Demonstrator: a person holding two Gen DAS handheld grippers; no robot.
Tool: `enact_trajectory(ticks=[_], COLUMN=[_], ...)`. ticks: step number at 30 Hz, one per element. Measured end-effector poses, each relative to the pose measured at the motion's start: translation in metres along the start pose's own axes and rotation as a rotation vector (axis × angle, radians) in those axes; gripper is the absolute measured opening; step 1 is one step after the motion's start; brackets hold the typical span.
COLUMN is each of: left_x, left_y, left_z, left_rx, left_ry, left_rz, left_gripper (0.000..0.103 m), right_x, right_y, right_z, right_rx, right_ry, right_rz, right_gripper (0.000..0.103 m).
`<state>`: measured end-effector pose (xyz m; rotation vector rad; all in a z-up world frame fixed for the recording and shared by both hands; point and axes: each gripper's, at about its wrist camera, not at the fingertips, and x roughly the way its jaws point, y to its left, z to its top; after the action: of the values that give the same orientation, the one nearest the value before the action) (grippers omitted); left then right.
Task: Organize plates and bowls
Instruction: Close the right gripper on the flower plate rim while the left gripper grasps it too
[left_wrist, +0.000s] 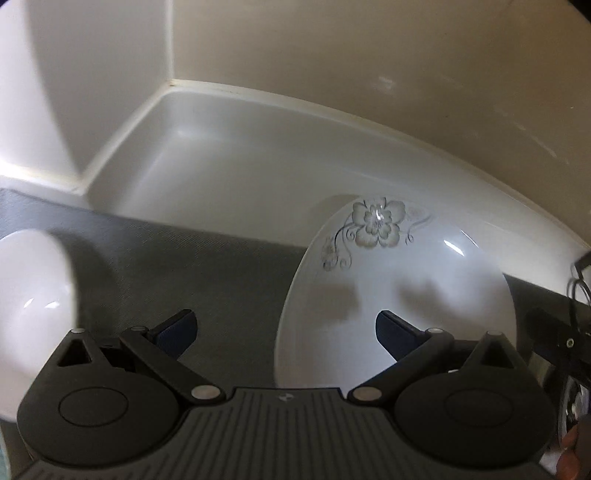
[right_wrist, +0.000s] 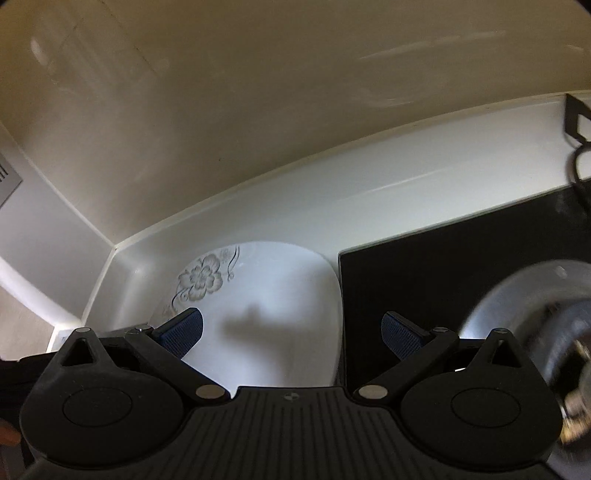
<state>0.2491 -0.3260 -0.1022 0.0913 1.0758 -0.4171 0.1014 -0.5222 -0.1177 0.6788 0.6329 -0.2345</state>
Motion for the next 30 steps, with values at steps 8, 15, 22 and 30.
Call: enact_trajectory(ticks=[8,15,22,30], left_x=[0.02,-0.001,-0.016,-0.002], left_y=[-0.006,0.007,0.025,0.031], left_z=[0.002,-0.011,-0.022,-0.012], left_rx=[0.053,0.026,-0.001,-0.018], left_ry=[0.064,0.119,0.075,0.096], left_rz=[-0.054,-0.183,-0.104,-0.103], left_gripper=[0.1,0.09,0.103,0.103], right_x=[0.037,0.049,0.056,0.037], right_y=[0.004,0.026,0.034,0.011], right_z=[0.011,0.011,0.009,0.007], right_rx=[-0.078,-0.187,-0.237,-0.136], right_ry=[0.021,0.007,0.061,0.111], right_rz=[0.038,0.085,0.212,0.238], right_gripper=[0.103,0.103,0.102,0.102])
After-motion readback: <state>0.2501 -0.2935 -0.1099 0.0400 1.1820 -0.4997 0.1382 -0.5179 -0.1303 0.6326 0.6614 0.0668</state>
